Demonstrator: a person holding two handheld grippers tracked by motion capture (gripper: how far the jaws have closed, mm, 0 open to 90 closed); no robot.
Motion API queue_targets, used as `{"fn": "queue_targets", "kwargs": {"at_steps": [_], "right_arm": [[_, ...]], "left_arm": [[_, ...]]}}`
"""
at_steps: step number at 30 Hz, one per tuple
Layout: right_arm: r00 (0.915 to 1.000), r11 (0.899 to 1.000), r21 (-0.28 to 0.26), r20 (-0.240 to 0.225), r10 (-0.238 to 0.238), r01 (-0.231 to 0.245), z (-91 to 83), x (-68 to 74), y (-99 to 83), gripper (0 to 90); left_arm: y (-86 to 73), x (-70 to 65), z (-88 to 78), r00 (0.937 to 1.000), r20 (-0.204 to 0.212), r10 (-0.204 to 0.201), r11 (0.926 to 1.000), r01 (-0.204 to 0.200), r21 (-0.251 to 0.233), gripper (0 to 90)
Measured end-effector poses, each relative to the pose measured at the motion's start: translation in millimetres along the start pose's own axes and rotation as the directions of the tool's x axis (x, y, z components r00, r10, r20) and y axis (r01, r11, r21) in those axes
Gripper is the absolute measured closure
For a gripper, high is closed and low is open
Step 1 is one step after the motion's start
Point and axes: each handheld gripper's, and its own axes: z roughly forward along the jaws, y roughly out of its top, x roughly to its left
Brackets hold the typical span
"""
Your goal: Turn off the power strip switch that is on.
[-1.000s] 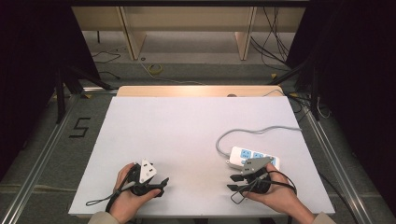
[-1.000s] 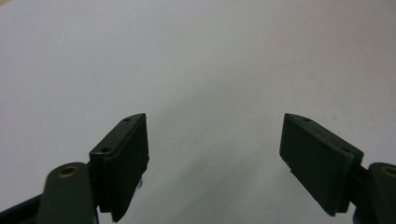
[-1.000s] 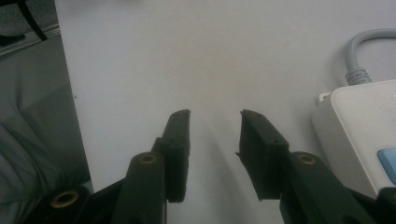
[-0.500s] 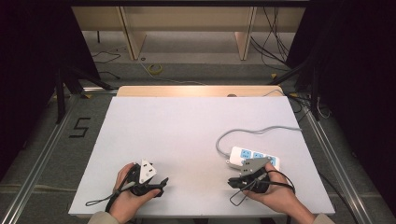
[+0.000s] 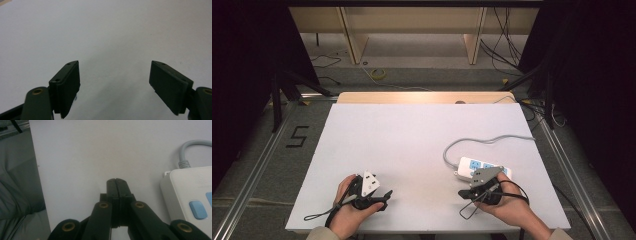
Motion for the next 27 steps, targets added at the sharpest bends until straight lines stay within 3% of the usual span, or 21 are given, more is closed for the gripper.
{"fn": "queue_targets", "kwargs": {"at_steps": [11,27], "right_arm": [[0.9996,1.000,0.008,-0.002,0.028,-0.028,-4.8,-5.6,2.0,90.0],[0.9962,0.997,-0.022,0.042,0.076,-0.075,-16.6,-16.0,6.4,90.0]], "left_arm": [[0.3,0.5,-0.3,1.0000,-0.002,0.005,1.0000,-0.005,0.001,24.7],[0.4,0.5,-0.3,1.0000,-0.005,-0.002,1.0000,0.002,-0.008,24.8]]}}
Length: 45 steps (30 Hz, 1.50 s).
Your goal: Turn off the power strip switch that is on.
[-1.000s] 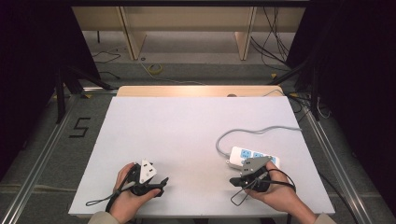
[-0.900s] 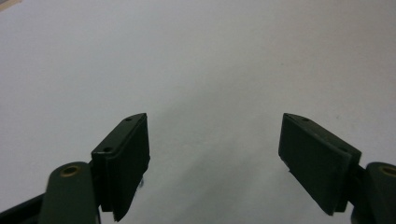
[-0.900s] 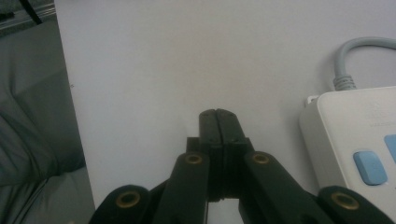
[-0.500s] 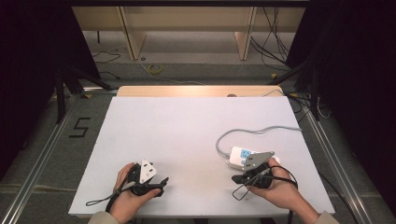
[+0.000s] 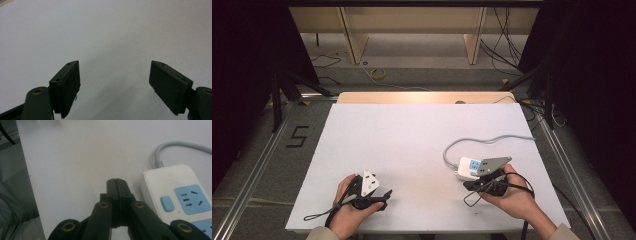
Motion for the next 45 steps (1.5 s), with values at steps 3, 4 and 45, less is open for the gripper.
{"fn": "queue_targets", "kwargs": {"at_steps": [3,4,45], "right_arm": [[0.9999,1.000,0.002,0.008,0.009,-0.009,-1.4,-2.6,0.8,90.0],[0.9999,1.000,0.002,0.010,0.010,-0.010,-1.6,-3.1,0.9,90.0],[0.9933,0.995,0.041,0.071,0.091,-0.094,-13.3,-25.4,4.5,90.0]], "left_arm": [[0.1,0.2,-0.1,1.0000,0.000,0.002,1.0000,-0.002,0.001,24.8],[0.0,0.1,0.1,1.0000,0.000,0.000,1.0000,0.000,0.000,24.8],[-0.3,0.3,-0.7,1.0000,-0.007,-0.002,1.0000,0.002,-0.002,25.2]]}}
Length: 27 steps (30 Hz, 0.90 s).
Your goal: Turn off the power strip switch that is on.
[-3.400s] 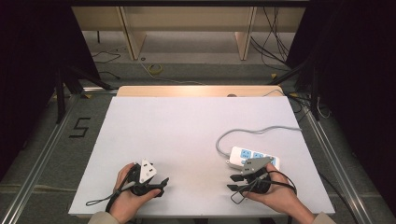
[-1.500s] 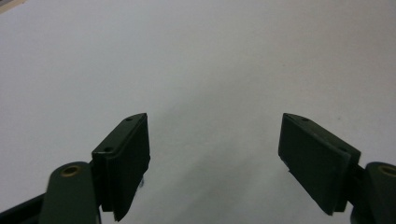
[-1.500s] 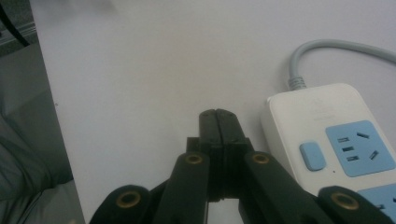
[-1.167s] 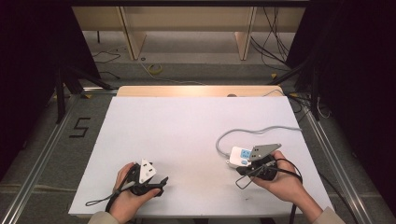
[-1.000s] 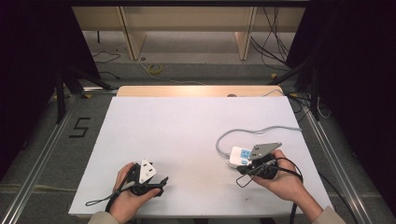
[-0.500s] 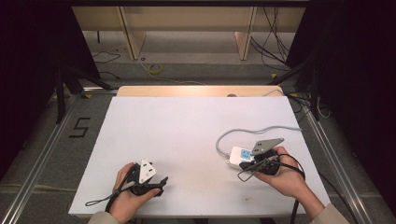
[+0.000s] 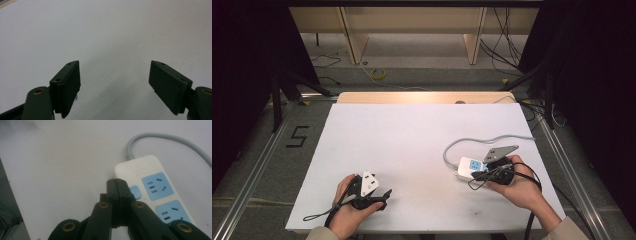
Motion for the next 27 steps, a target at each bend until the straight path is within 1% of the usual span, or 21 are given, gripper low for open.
{"fn": "queue_targets", "kwargs": {"at_steps": [27], "right_arm": [[0.9995,1.000,0.012,0.019,0.026,-0.026,-5.5,-6.8,-0.2,90.0]], "left_arm": [[0.1,-0.1,0.1,1.0000,-0.001,0.001,1.0000,-0.001,-0.002,25.3]]}}
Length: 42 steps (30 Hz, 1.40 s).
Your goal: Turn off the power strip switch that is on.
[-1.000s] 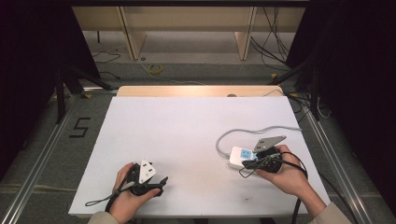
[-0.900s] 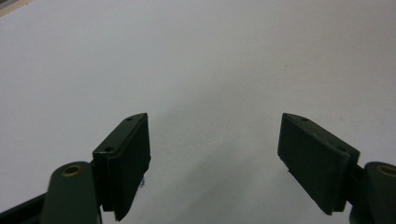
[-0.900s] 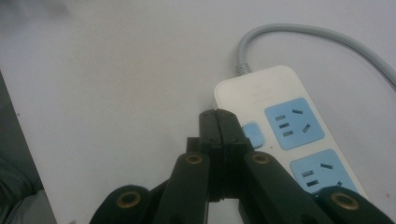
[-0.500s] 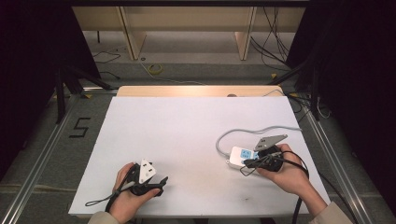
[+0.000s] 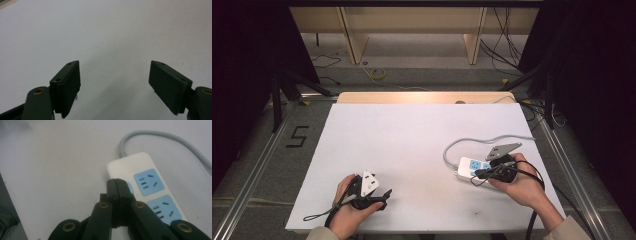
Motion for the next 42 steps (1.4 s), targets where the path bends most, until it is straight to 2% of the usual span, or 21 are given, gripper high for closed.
{"fn": "queue_targets", "kwargs": {"at_steps": [6,16,42], "right_arm": [[0.9999,1.000,0.009,0.011,0.010,-0.010,-1.1,-2.7,-0.7,90.0],[0.9991,0.998,0.053,0.039,0.018,-0.020,-0.5,-5.5,-1.5,90.0],[0.9979,0.994,0.097,0.054,0.037,-0.042,1.3,-9.1,-3.8,90.0]], "left_arm": [[0.0,-0.1,0.1,1.0000,0.001,0.001,1.0000,-0.001,0.001,25.3],[-0.1,0.0,0.1,1.0000,0.000,0.000,1.0000,0.000,0.000,25.3],[0.0,0.5,0.0,1.0000,-0.001,0.000,1.0000,0.000,0.001,25.3]]}}
